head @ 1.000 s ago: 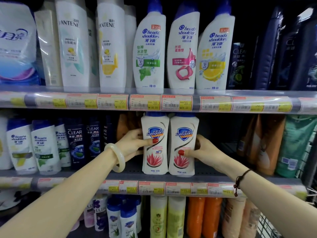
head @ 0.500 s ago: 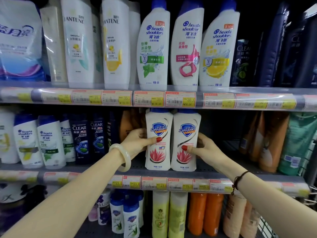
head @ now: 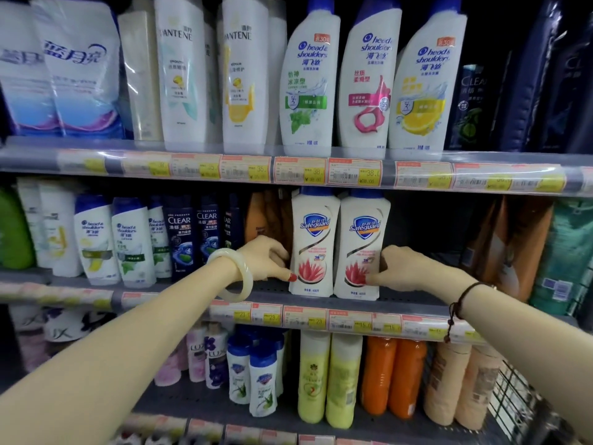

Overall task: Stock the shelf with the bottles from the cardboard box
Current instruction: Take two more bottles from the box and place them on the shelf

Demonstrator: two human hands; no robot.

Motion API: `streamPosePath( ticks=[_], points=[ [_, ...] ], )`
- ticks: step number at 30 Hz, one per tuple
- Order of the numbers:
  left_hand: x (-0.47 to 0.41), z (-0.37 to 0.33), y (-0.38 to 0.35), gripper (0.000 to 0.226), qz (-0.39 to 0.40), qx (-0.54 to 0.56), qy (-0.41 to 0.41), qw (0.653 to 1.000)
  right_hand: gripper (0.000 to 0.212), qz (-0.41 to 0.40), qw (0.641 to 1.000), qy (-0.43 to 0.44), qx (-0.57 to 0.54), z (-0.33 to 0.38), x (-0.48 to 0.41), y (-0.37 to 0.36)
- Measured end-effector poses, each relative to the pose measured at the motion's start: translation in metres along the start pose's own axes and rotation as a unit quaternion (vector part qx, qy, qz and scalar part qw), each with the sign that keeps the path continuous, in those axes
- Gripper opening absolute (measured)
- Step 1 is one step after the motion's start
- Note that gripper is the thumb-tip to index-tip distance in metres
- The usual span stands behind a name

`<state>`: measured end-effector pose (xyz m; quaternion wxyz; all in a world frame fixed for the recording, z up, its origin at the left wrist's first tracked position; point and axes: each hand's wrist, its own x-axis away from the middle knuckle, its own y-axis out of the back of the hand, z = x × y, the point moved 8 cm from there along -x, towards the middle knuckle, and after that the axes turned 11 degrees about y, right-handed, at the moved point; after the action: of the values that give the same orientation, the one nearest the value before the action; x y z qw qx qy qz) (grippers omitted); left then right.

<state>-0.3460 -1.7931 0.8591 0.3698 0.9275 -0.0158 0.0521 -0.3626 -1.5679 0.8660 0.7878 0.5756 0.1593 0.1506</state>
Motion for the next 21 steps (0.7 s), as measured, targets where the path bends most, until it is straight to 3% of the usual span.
streamPosePath(
  ticks=[6,9,14,21],
  points=[
    [0.038,0.033,0.035,0.054,0.028,-0.13,0.039,0.99,0.03,0.147,0.979,-0.059,0.131,0.037,0.015,-0.004],
    [0.052,0.051,0.06,0.054,0.001,-0.172,0.046,0.984,0.029,0.193,0.974,0.015,0.115,0.08,0.005,-0.019],
    [0.08,0.09,0.096,0.052,-0.042,-0.197,0.079,0.976,0.036,0.137,0.97,0.201,-0.01,0.189,-0.022,-0.047],
    [0.124,0.154,0.143,0.046,-0.116,-0.17,0.142,0.968,0.047,0.102,0.937,0.332,-0.033,0.298,-0.044,-0.086]
  ],
)
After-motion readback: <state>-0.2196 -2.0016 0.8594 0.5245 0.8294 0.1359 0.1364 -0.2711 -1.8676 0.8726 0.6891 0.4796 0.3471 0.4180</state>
